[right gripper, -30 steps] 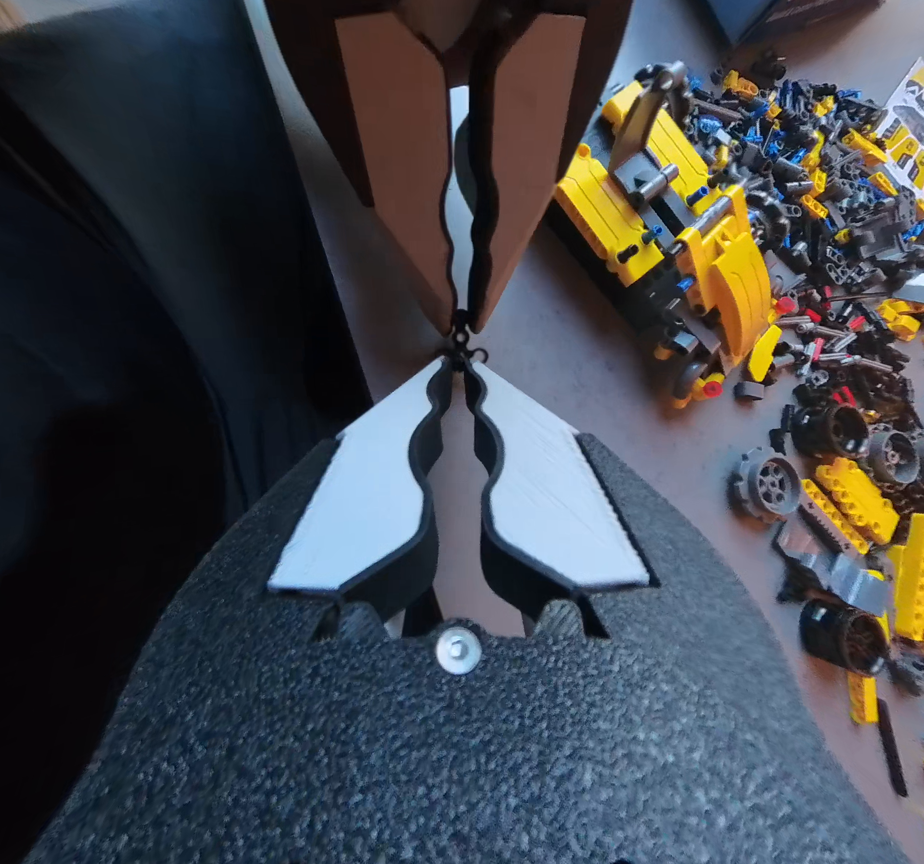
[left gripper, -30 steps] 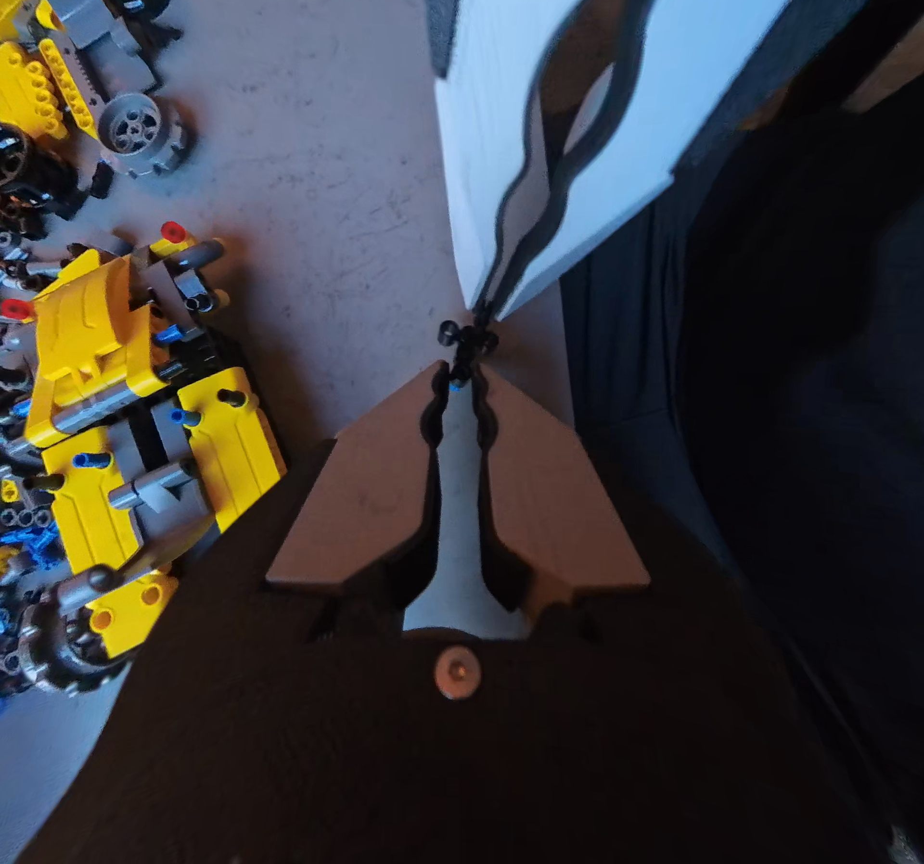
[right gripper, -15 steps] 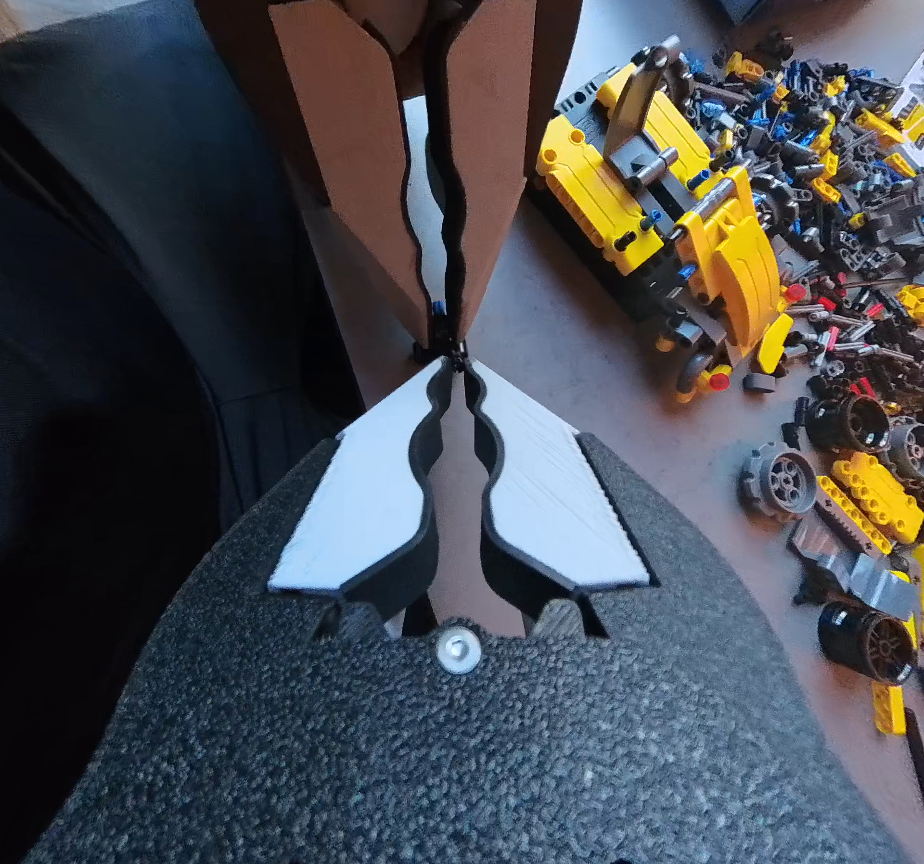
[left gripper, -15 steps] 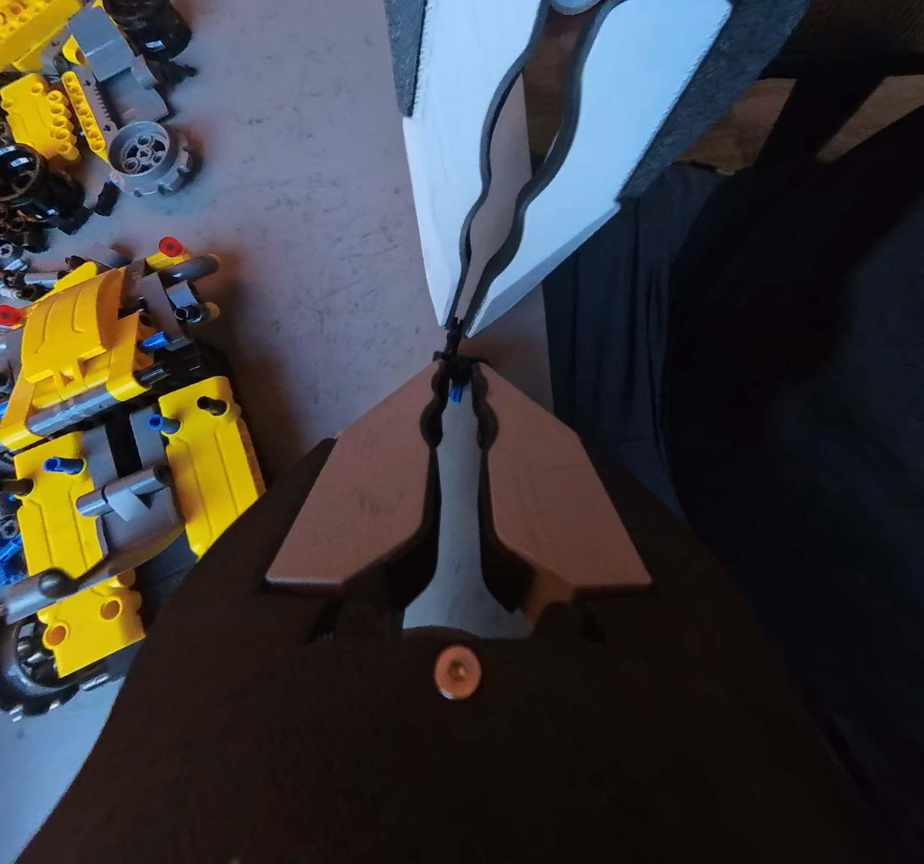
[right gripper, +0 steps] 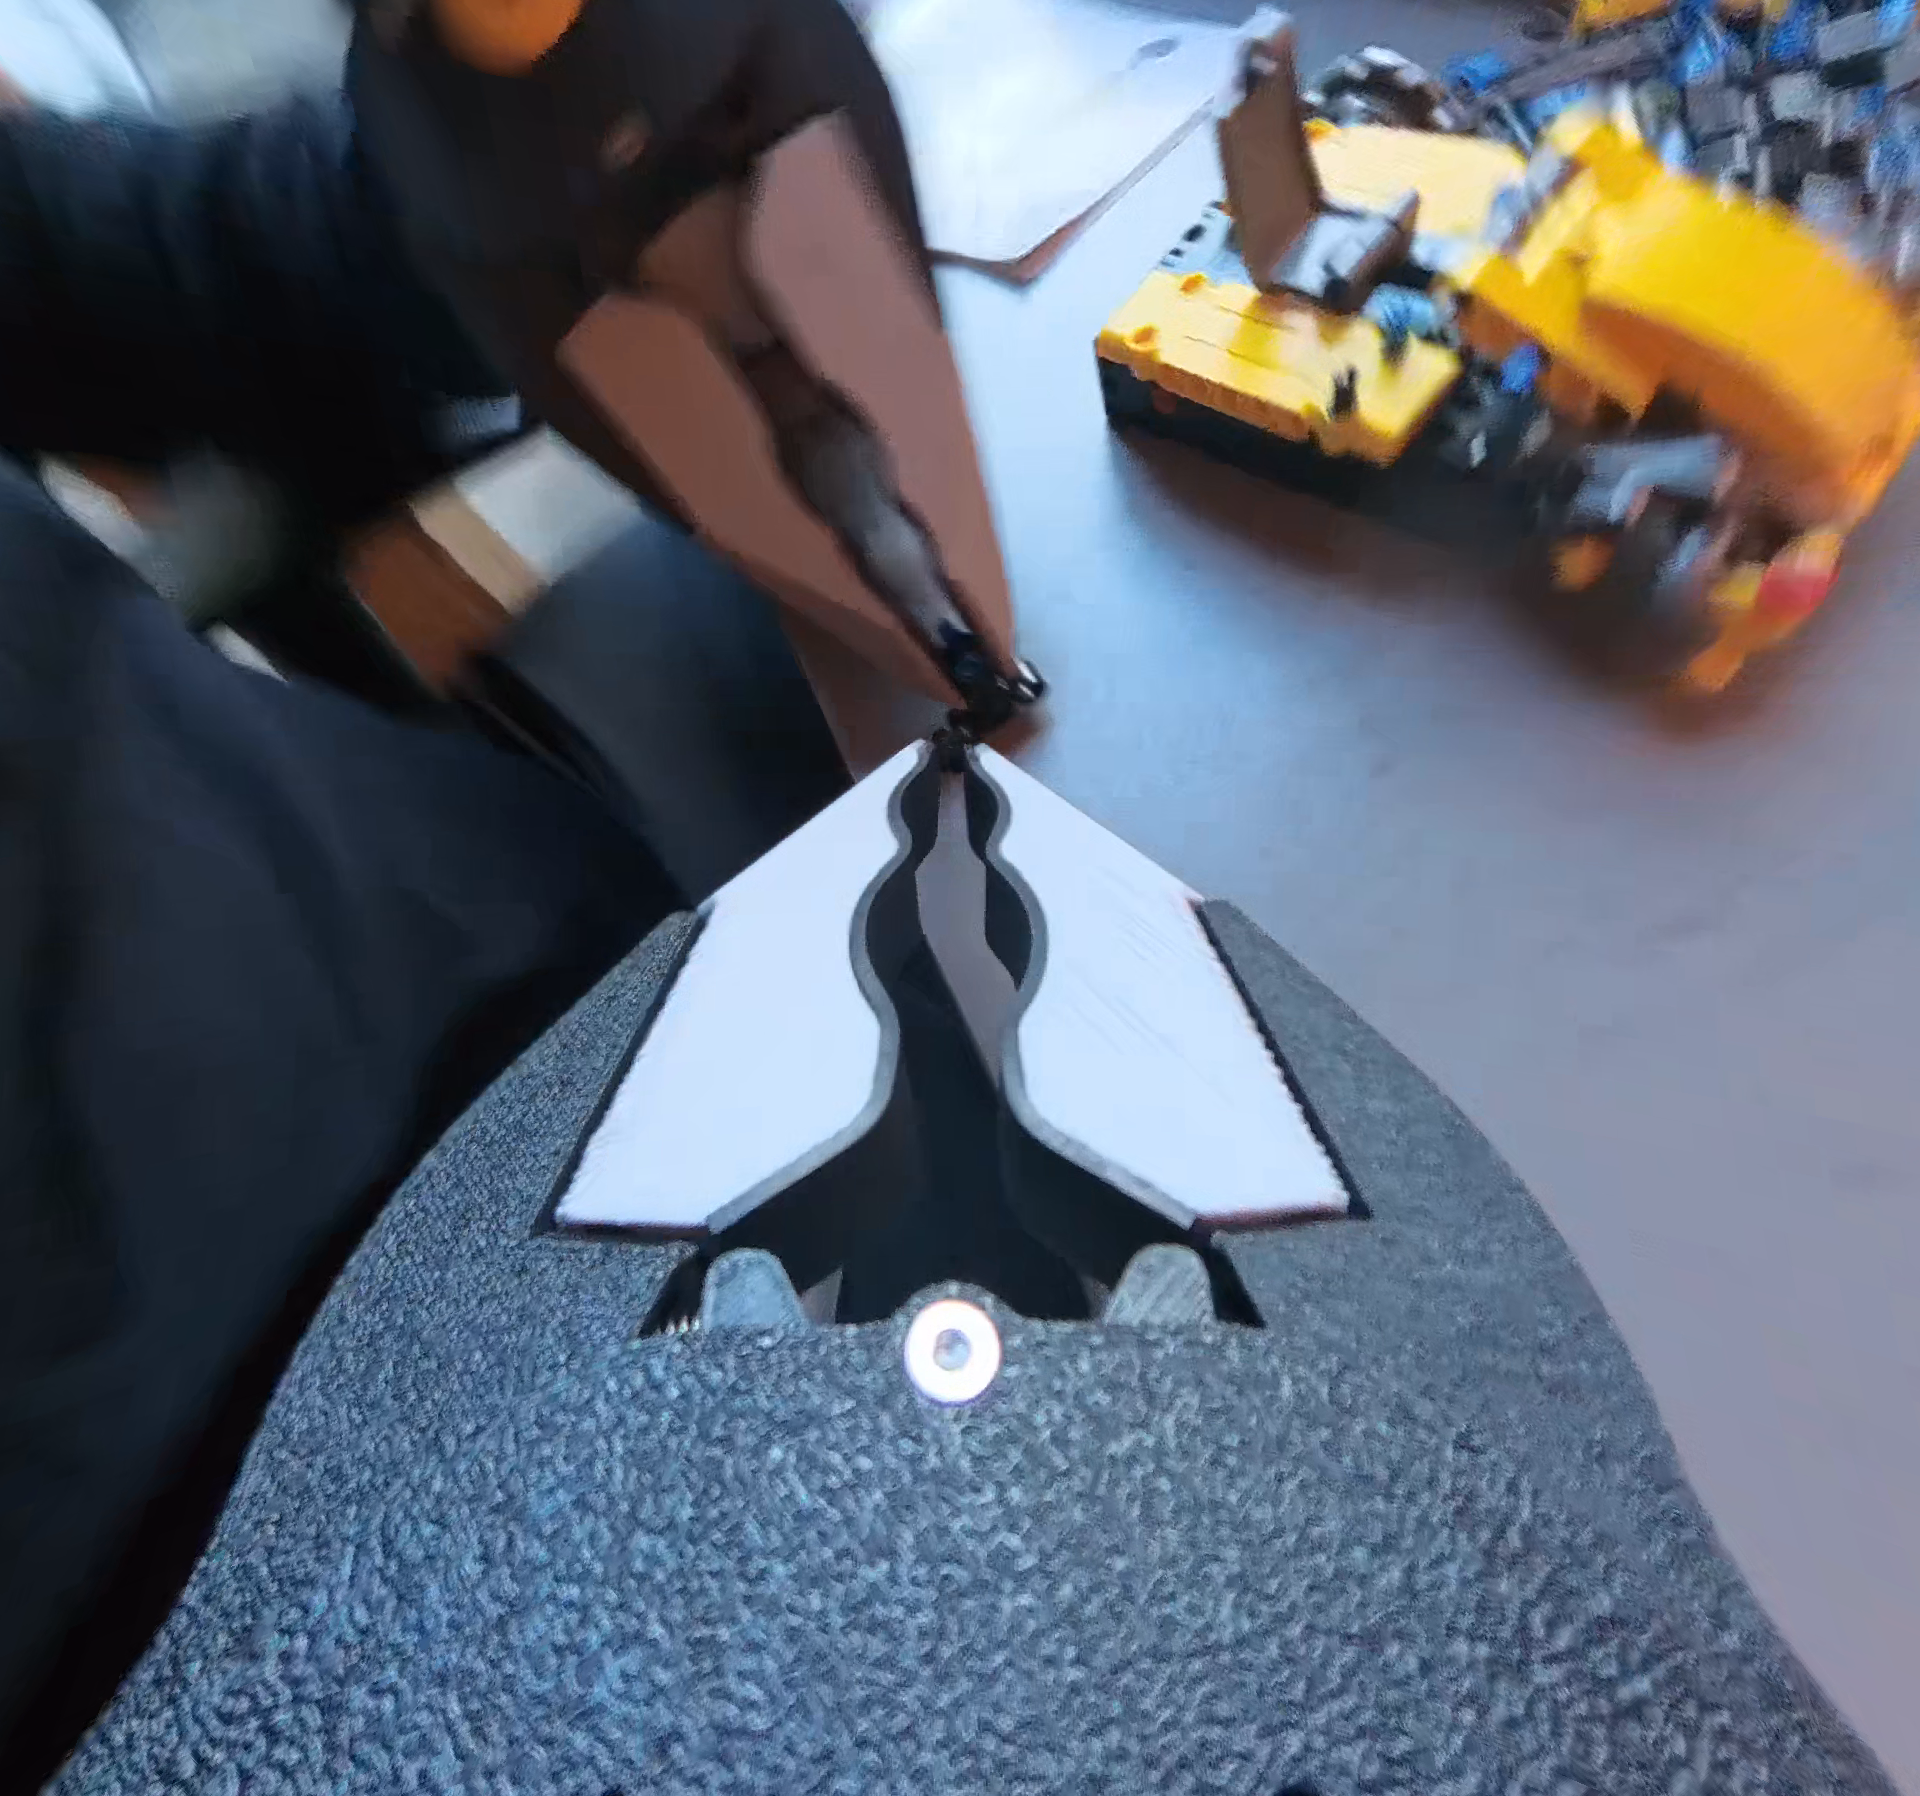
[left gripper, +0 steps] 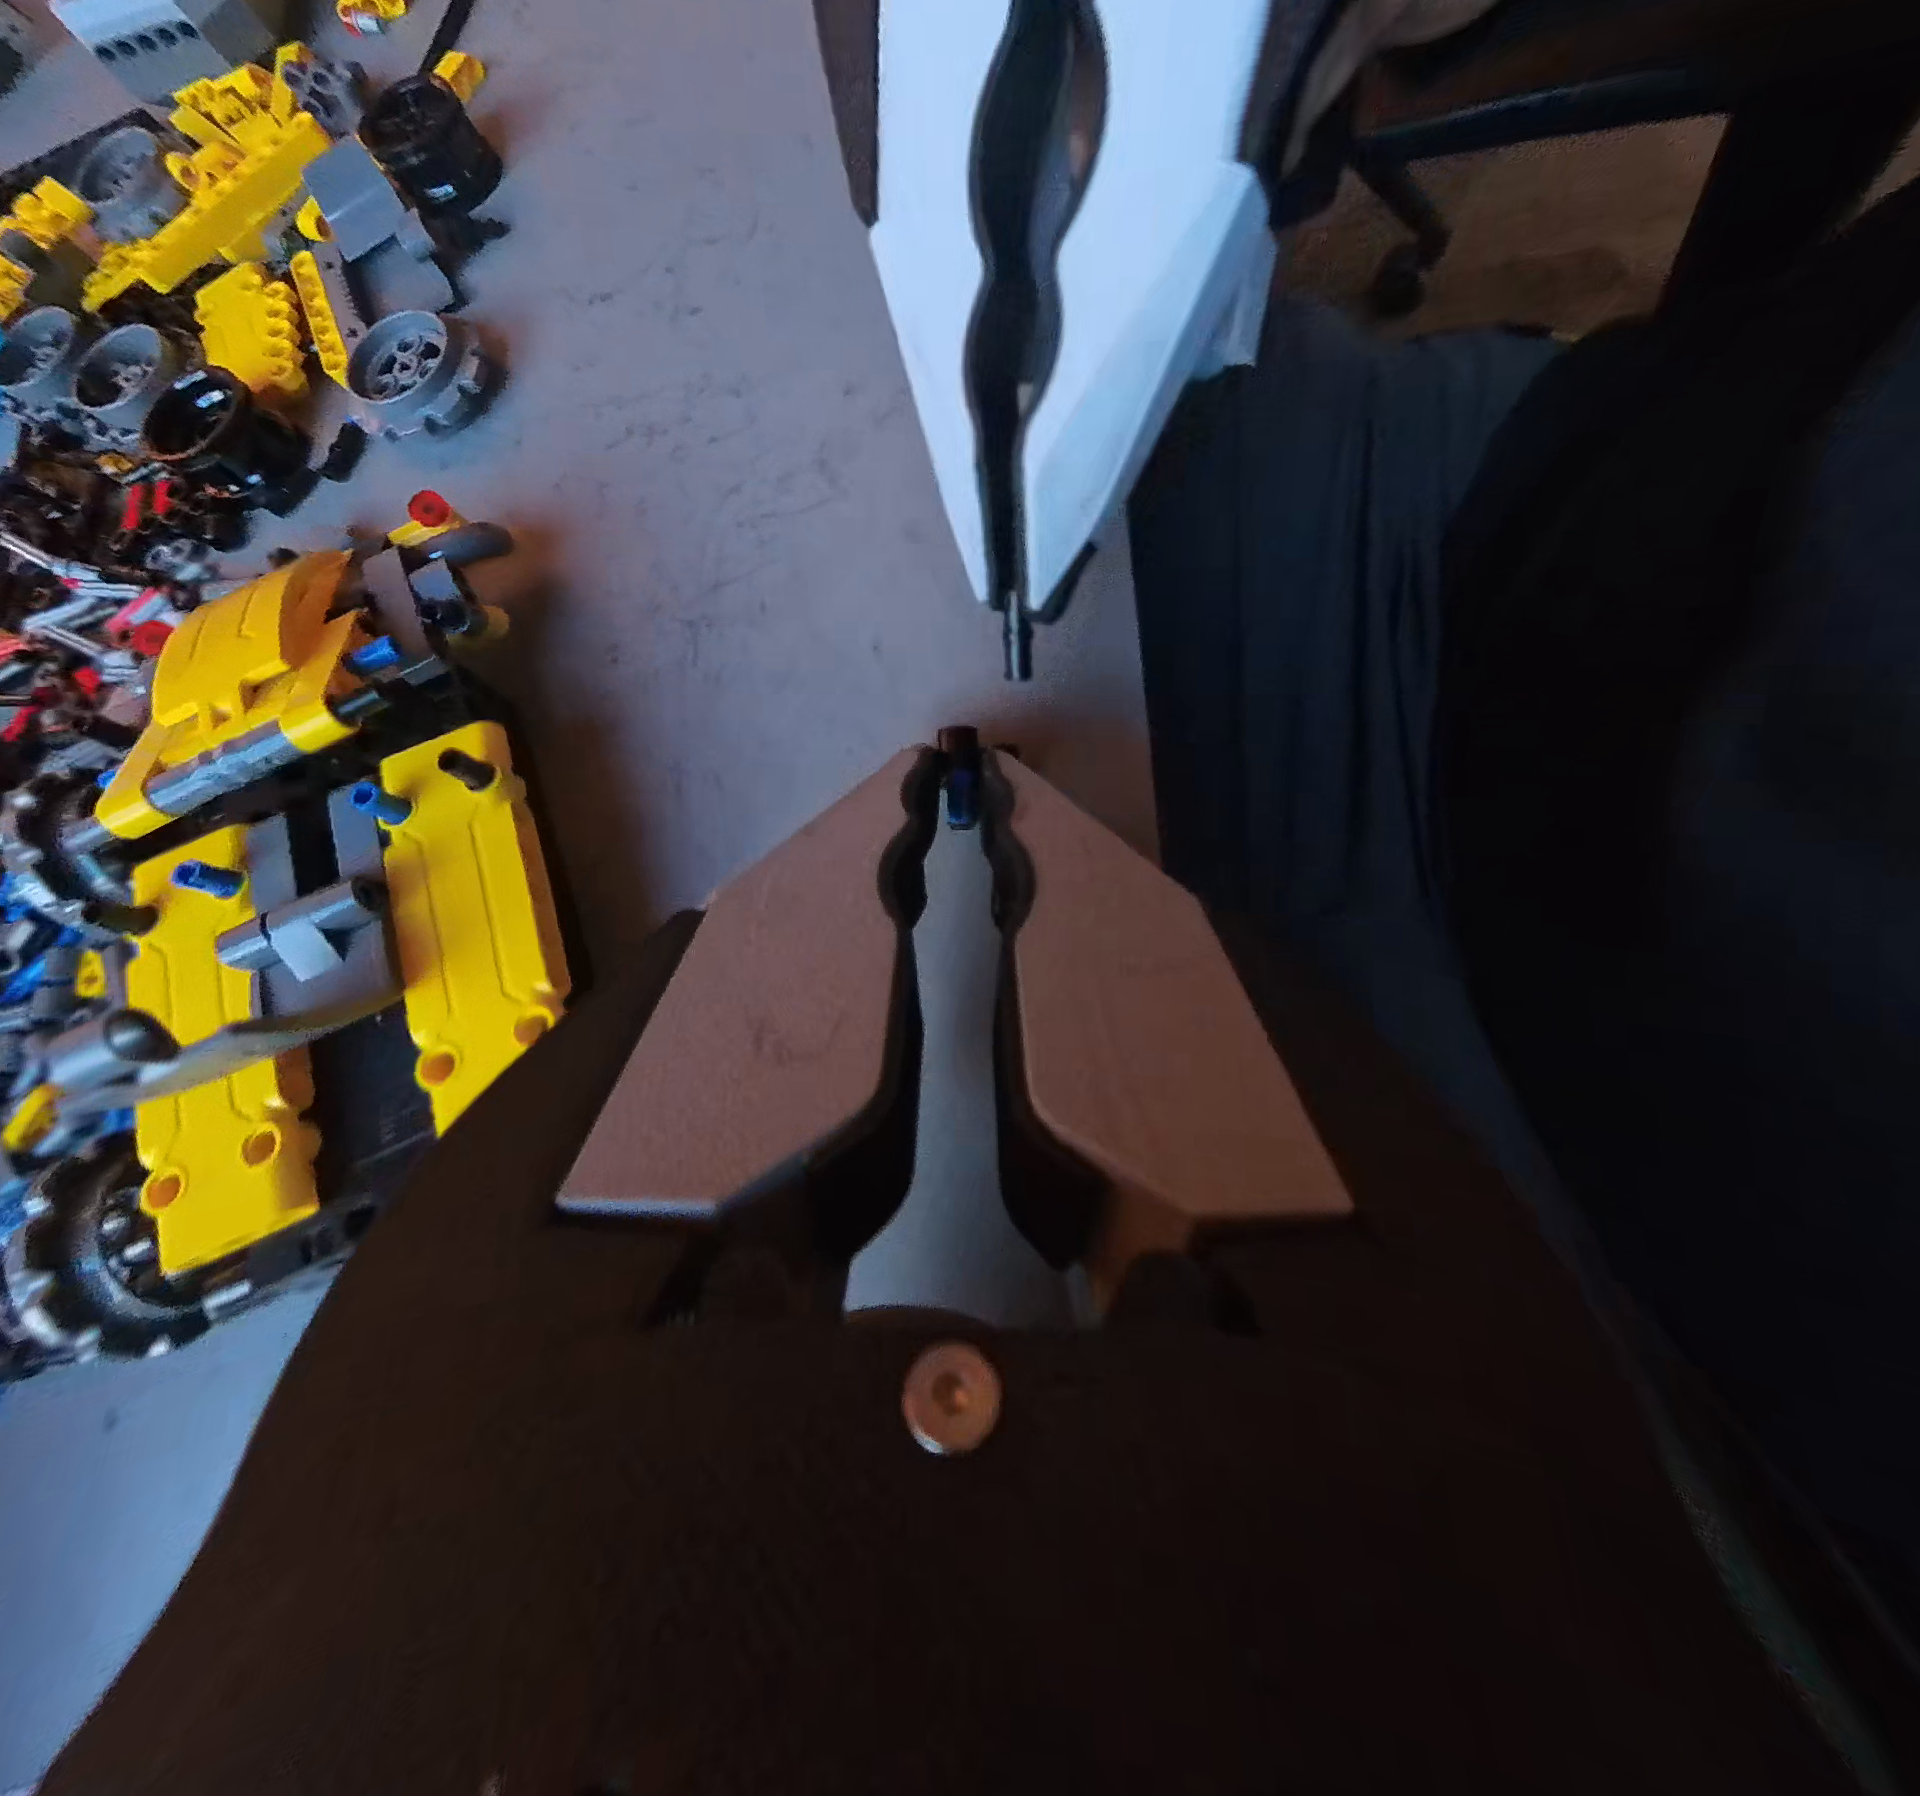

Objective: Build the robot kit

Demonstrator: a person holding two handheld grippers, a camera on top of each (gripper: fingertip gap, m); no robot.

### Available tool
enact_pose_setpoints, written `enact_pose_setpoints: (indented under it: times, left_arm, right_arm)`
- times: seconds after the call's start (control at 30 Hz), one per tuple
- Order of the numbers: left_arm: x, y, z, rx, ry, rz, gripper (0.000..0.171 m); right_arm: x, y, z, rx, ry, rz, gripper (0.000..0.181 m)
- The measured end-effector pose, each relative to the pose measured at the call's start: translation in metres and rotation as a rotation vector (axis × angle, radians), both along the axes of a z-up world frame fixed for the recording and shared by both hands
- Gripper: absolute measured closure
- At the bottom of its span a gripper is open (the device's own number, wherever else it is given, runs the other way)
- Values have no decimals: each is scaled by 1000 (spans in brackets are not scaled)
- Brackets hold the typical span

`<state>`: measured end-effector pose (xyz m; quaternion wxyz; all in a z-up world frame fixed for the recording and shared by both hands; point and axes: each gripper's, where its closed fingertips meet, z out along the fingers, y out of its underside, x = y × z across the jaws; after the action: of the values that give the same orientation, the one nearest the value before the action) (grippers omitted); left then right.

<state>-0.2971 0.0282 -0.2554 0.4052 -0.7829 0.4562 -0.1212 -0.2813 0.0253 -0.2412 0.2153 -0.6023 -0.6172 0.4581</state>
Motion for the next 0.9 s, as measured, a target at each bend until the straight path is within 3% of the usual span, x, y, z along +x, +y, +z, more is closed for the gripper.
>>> enact_pose_setpoints:
  times: [0.03, 0.4, 0.63, 0.9]
  left_arm:
    - [-1, -3, 0, 8, 6, 1, 167]
    - [-1, -20, 0, -27, -16, 25, 167]
    - [-2, -22, 0, -12, -7, 7, 167]
    - [-2, -26, 0, 15, 11, -6, 167]
  right_arm:
    - [0, 0, -2, -27, 5, -16, 177]
    - [-9, -15, -5, -41, 83, -79, 177]
    - [-10, -23, -15, 196, 68, -36, 177]
    - [-12, -25, -11, 207, 149, -32, 177]
